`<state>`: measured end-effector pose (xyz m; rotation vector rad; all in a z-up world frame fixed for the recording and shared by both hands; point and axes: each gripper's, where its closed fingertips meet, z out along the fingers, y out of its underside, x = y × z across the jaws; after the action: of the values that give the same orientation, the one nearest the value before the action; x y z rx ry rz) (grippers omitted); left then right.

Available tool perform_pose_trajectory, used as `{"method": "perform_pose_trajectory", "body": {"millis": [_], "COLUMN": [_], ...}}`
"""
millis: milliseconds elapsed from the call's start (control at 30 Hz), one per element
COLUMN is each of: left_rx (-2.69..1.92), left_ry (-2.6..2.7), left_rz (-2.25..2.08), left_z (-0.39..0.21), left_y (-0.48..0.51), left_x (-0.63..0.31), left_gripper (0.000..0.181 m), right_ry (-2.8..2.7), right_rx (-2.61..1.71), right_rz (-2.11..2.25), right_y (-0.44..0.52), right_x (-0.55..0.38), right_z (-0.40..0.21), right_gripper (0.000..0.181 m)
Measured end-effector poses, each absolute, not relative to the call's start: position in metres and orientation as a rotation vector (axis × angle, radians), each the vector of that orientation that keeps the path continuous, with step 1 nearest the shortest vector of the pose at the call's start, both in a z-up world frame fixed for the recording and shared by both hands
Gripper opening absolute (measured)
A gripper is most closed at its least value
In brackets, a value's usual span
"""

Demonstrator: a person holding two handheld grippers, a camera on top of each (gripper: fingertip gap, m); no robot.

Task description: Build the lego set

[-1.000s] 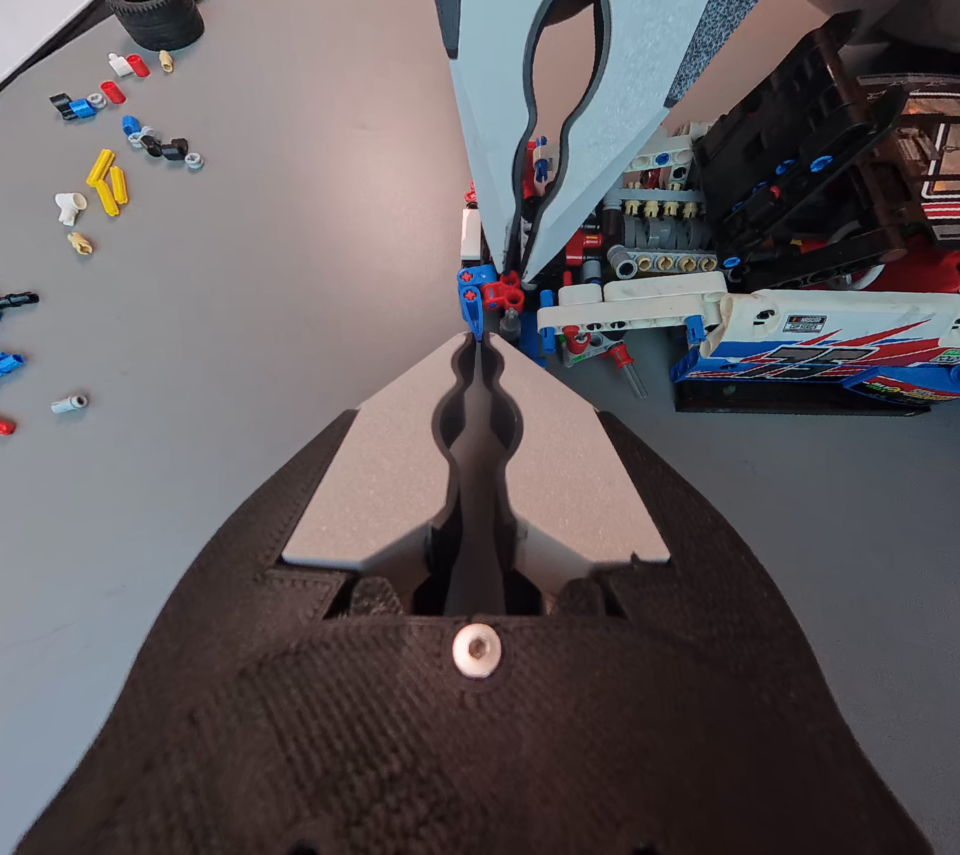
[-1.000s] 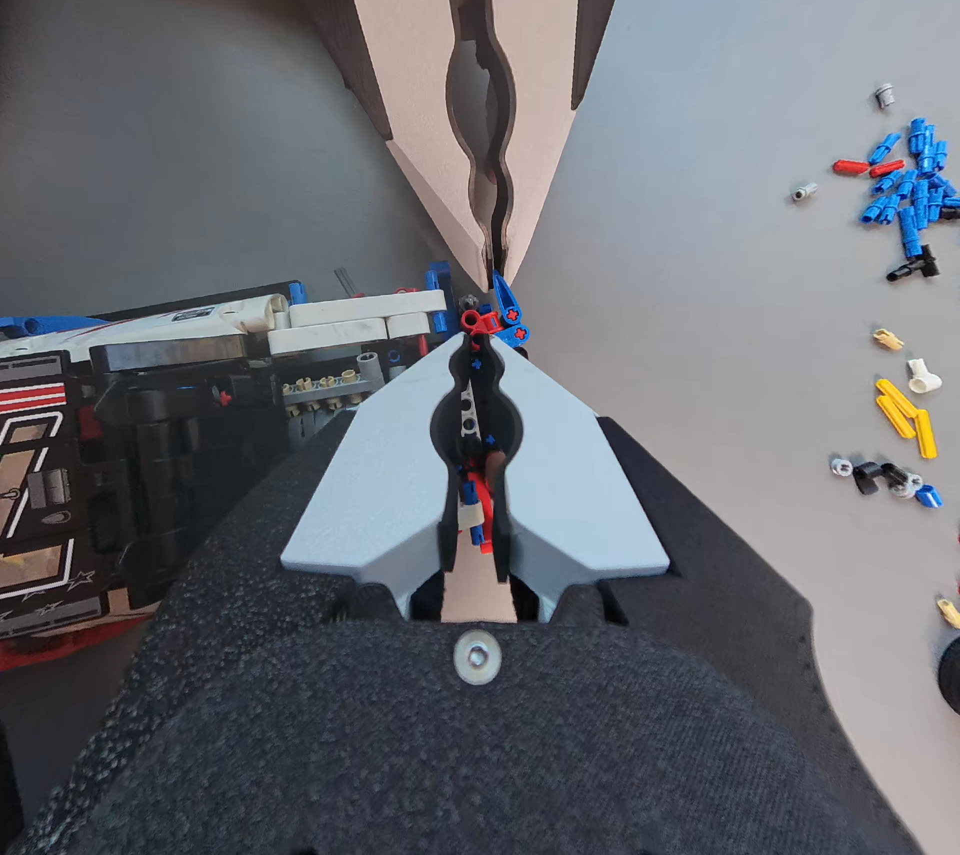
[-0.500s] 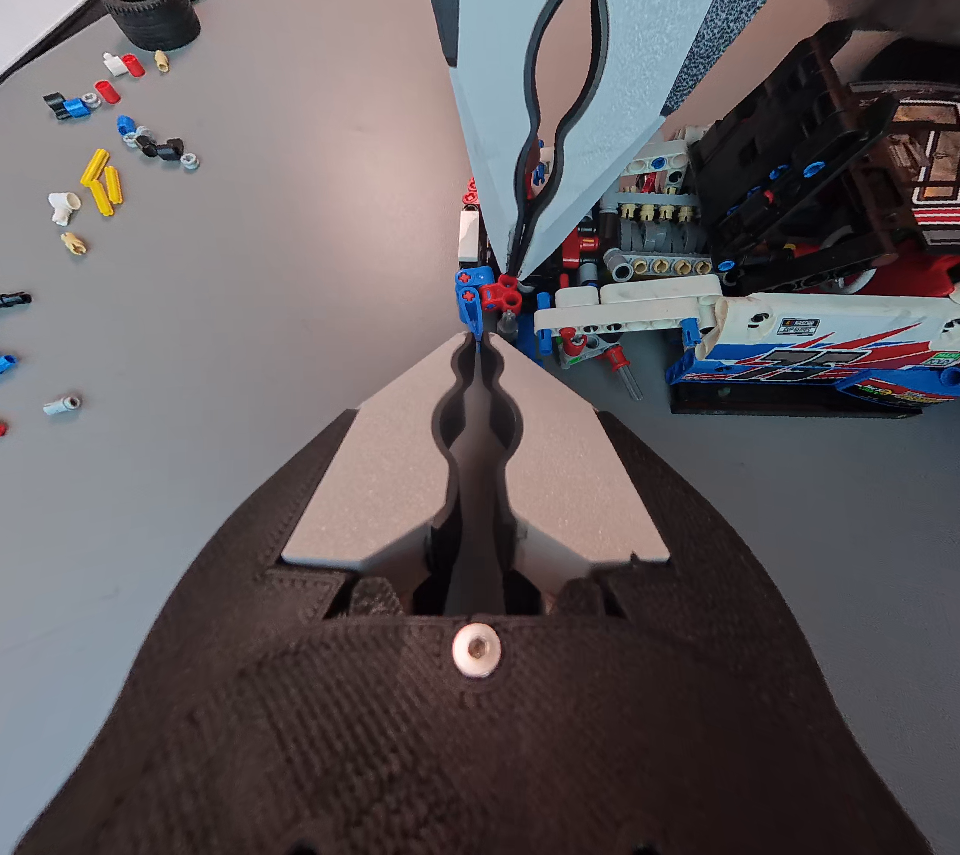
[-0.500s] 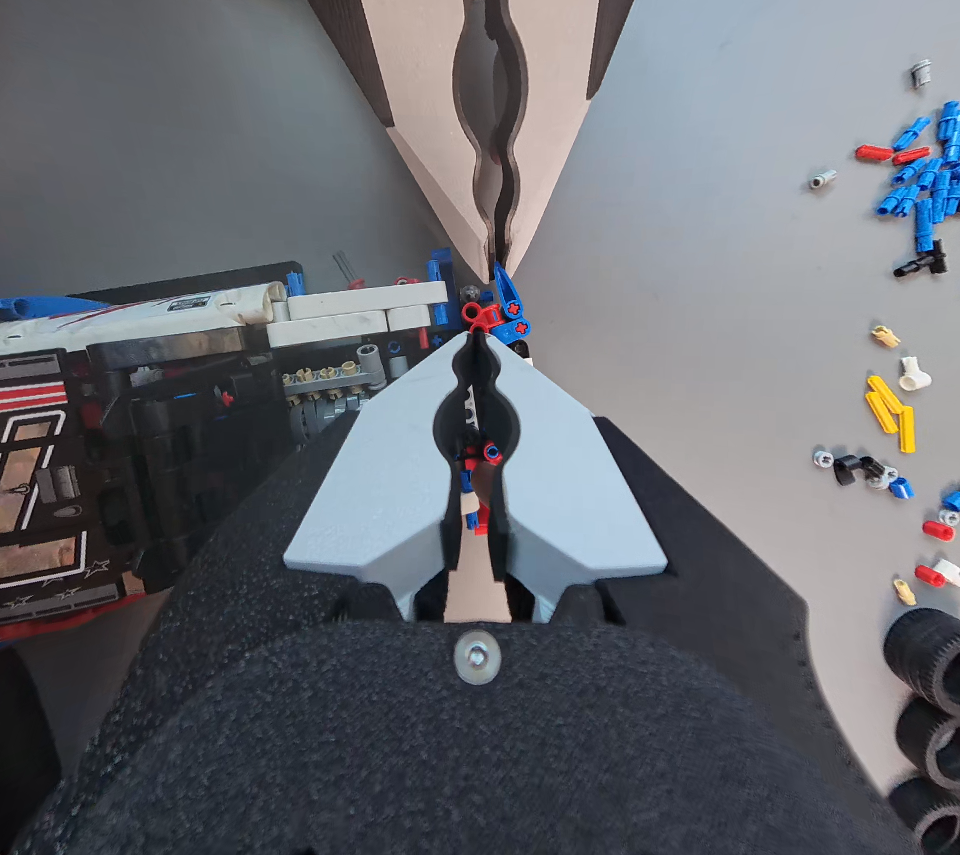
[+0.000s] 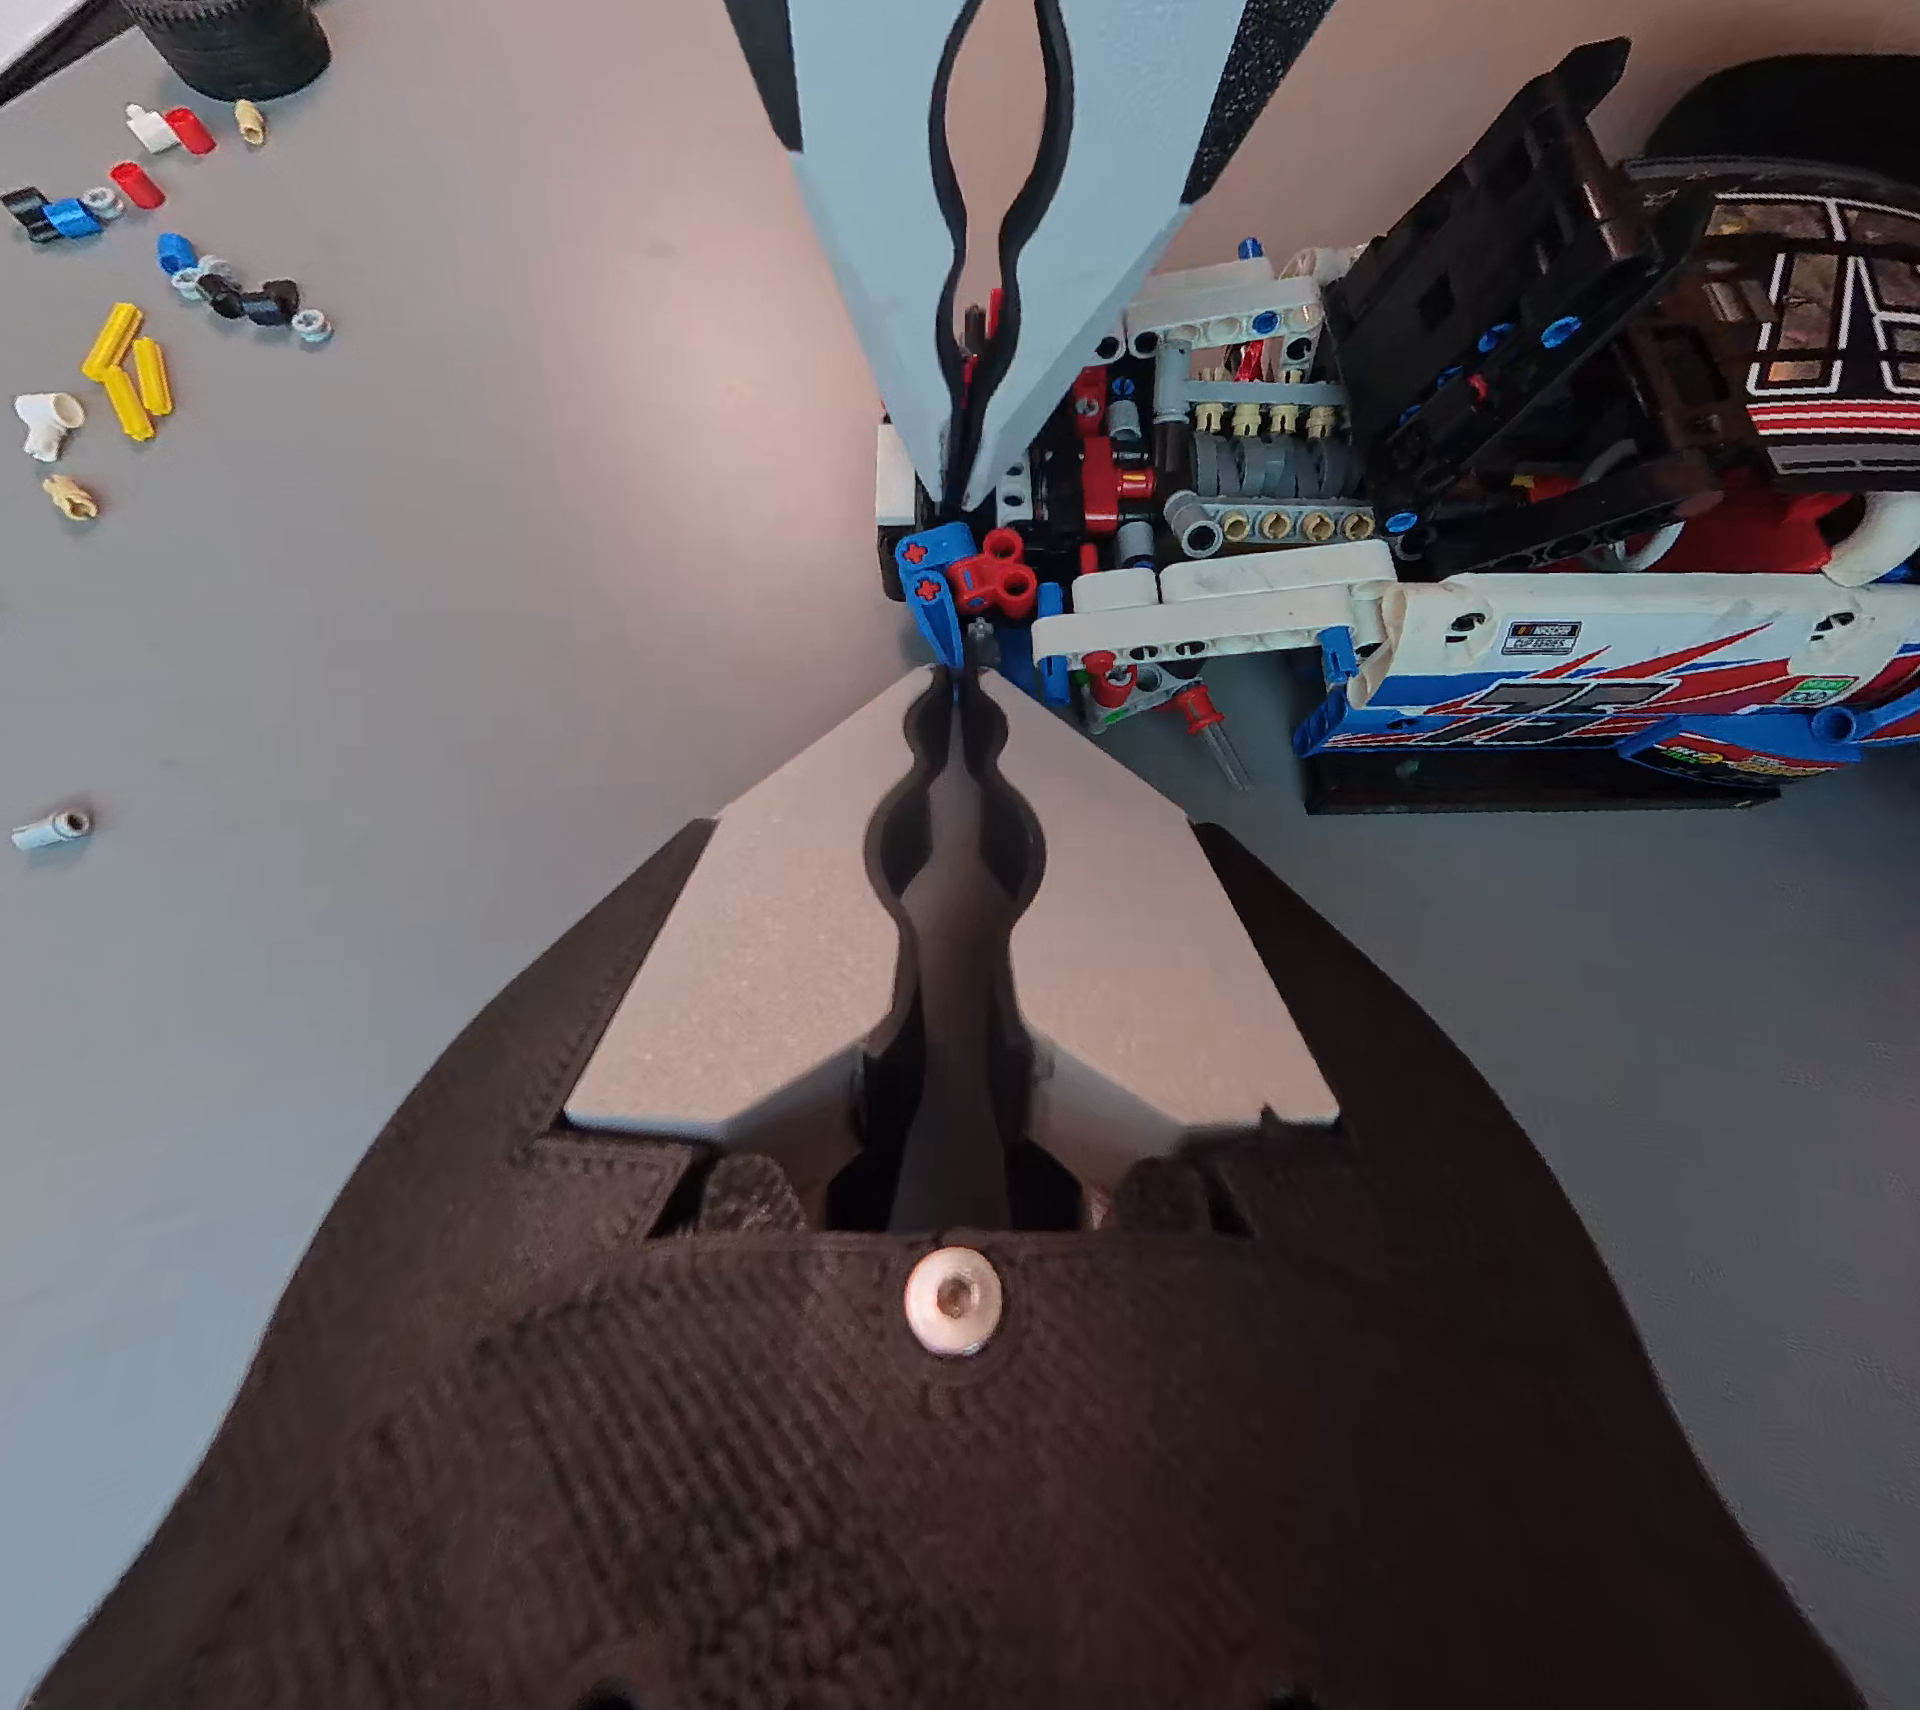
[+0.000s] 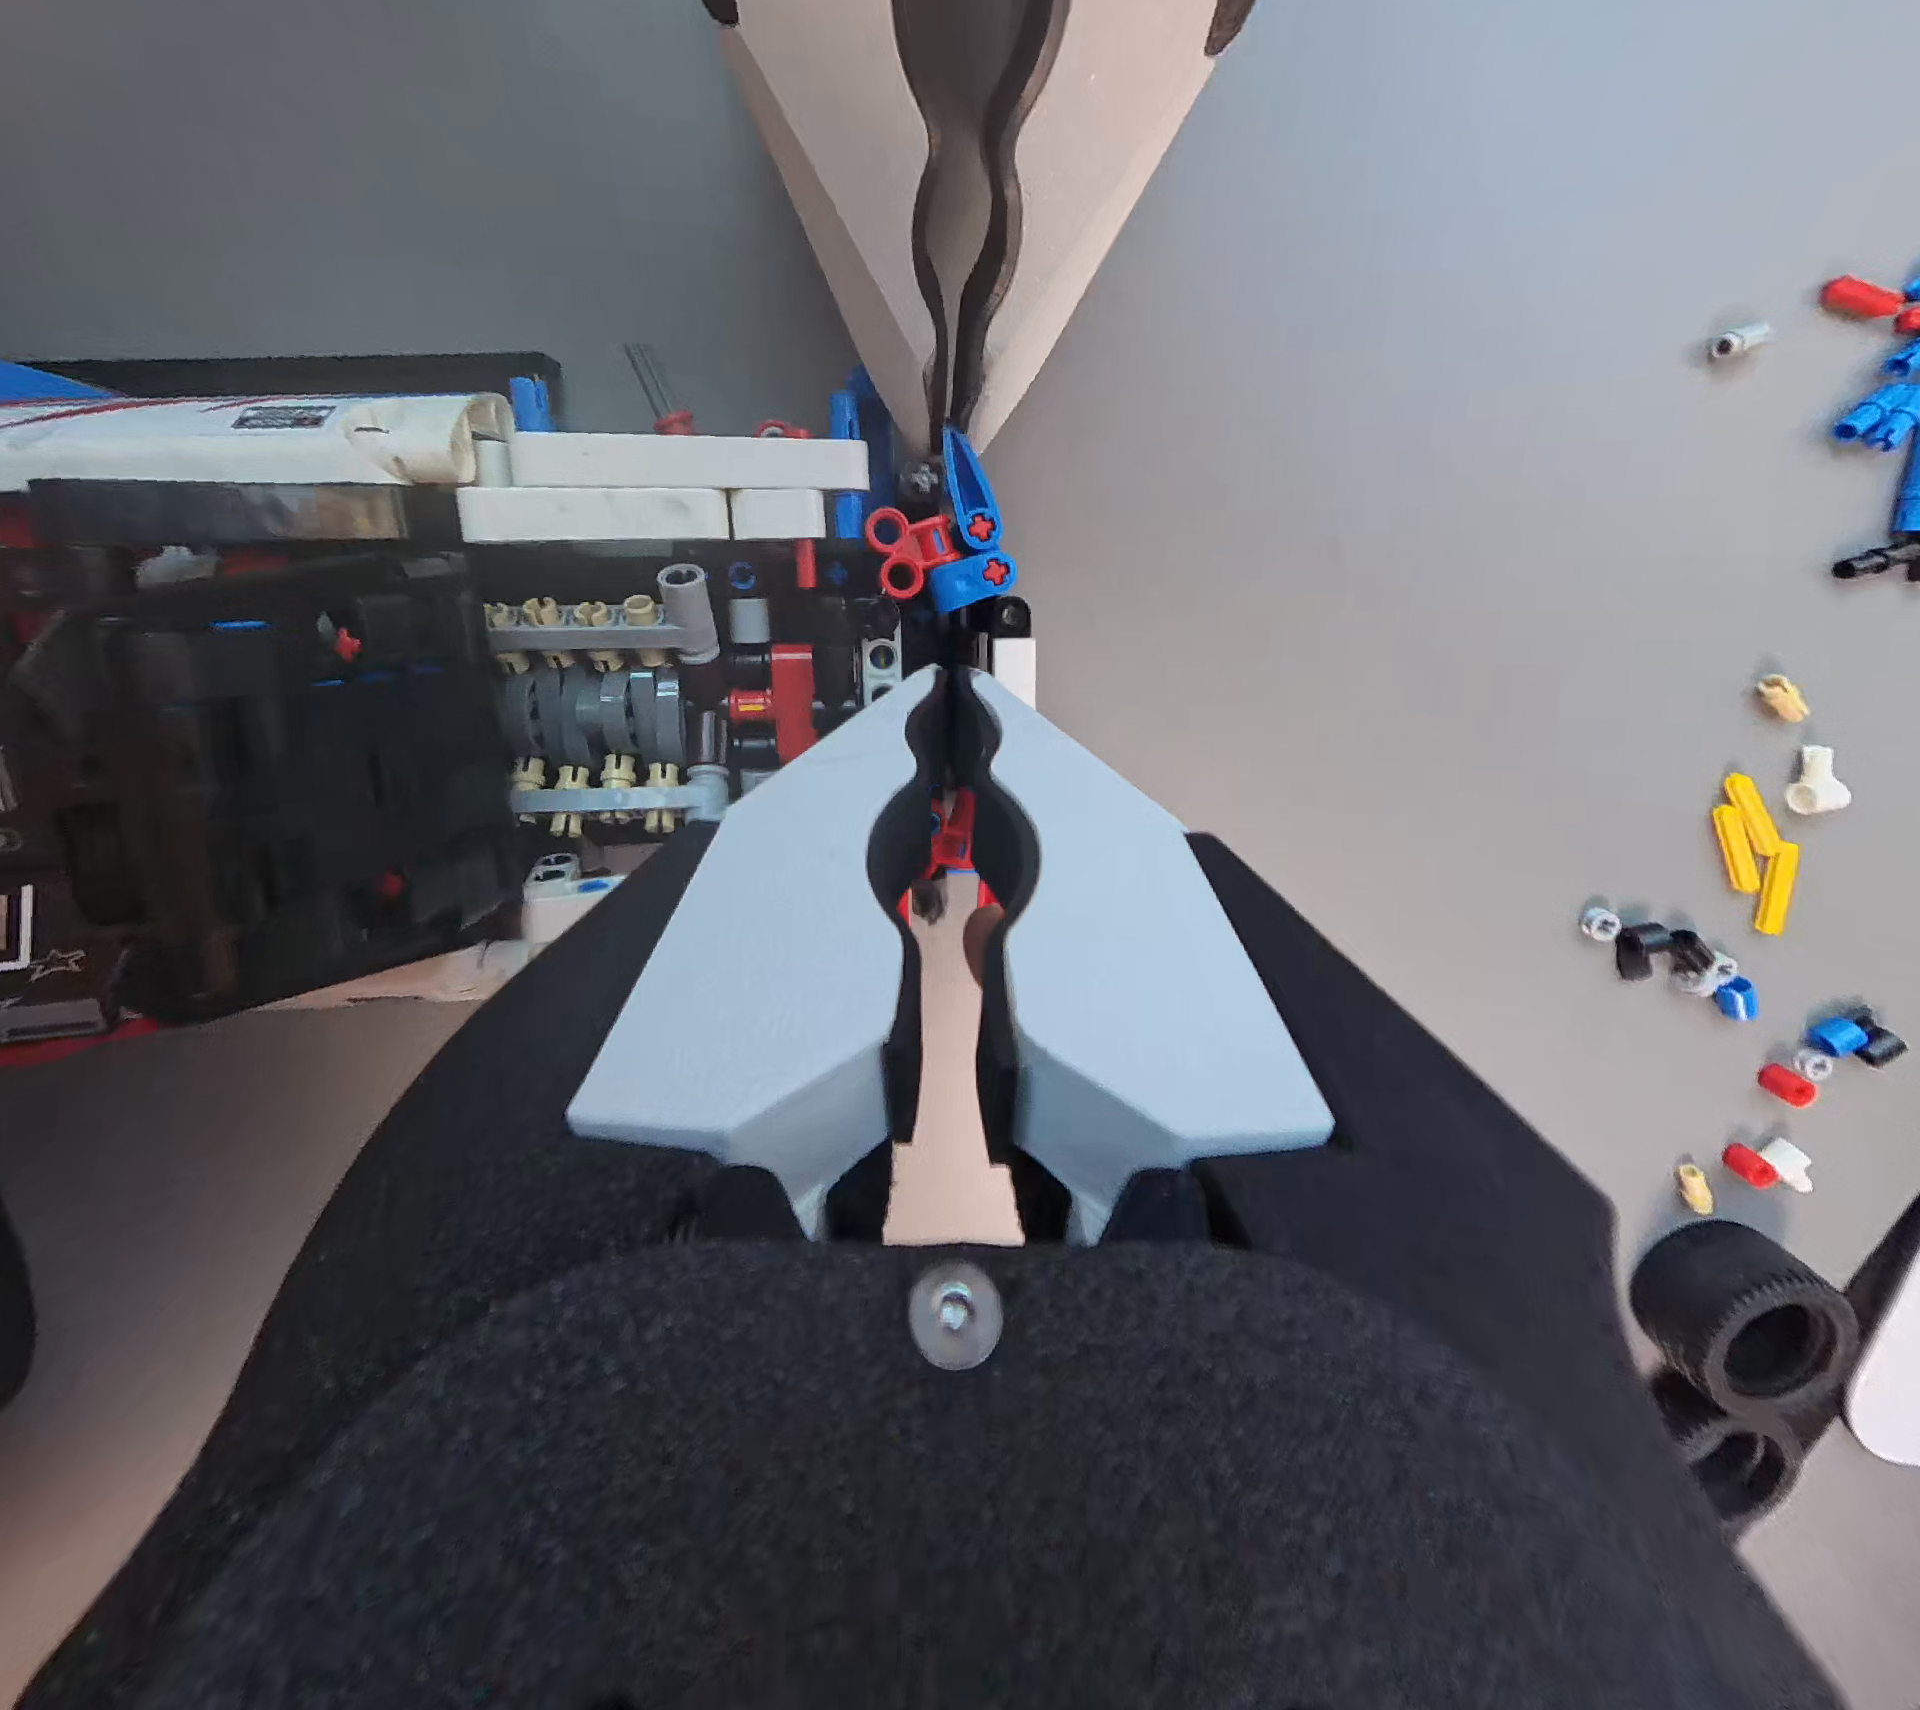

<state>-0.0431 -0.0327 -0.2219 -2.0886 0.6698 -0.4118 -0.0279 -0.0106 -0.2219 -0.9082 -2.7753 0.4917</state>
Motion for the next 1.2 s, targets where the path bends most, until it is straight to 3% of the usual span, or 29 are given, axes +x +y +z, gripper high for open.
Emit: {"method": "perform_pose_trajectory", "body": {"millis": [167, 967, 1200], "left_rx": [-2.078, -2.086, -2.111], "left_ry": [0.682, 0.652, 0.605], "left_rz": [-0.355, -0.349, -0.326], "left_z": [-0.221, -0.224, -0.225], "left_y": [-0.030, -0.029, -0.028], "left_x": [-0.044, -0.047, -0.052], "left_gripper": [0.000, 0.000, 0.000], "right_ry": [-2.699, -2.710, -2.698], "right_rx": [-1.030, -1.069, -1.116], "right_rz": [0.832, 0.647, 0.625], "right_y": [-0.028, -0.024, -0.025], "right_x": [-0.033, -0.035, -0.036], "right_z": [-0.200, -0.215, -0.215], "right_gripper": [0.004, 0.001, 0.011]}}
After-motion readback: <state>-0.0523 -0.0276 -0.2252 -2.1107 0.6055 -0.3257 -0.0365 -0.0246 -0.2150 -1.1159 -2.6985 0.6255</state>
